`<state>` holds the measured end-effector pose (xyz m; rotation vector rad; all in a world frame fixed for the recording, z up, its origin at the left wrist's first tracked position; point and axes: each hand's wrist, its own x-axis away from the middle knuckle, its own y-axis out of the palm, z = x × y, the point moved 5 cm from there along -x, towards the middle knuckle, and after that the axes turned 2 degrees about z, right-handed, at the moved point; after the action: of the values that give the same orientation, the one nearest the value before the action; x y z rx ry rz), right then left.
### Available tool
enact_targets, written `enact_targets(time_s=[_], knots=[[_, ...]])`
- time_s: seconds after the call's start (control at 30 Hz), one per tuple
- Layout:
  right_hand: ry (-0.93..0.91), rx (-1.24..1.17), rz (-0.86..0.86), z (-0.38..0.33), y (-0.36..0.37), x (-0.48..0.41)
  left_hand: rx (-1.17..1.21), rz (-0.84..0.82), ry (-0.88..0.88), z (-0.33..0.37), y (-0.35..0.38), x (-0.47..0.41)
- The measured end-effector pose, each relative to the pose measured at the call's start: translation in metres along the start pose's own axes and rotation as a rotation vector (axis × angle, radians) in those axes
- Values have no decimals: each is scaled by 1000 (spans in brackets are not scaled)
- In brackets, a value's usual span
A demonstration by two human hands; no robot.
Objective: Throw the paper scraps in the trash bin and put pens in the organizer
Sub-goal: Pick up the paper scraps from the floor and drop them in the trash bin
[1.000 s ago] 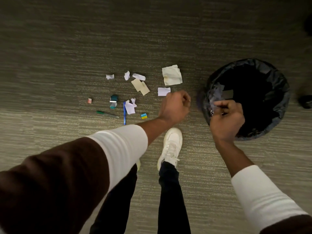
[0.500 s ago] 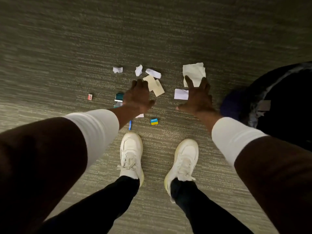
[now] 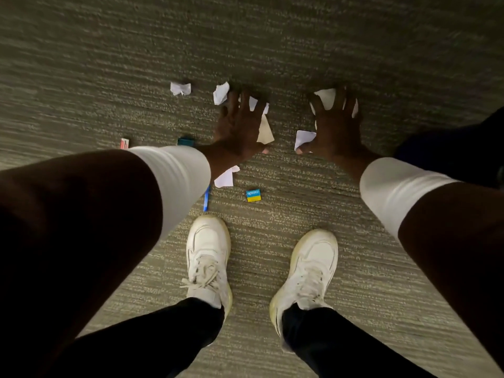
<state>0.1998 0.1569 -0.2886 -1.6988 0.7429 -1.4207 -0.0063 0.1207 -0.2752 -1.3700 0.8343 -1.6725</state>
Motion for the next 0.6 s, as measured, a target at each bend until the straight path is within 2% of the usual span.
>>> enact_targets(time_s=[0.2, 0.6], knots=[[-54, 35, 119, -16, 2, 34, -32, -28, 58, 11, 2, 13], [-31, -12, 111, -31, 10, 57, -271, -83, 182, 18, 4, 17]])
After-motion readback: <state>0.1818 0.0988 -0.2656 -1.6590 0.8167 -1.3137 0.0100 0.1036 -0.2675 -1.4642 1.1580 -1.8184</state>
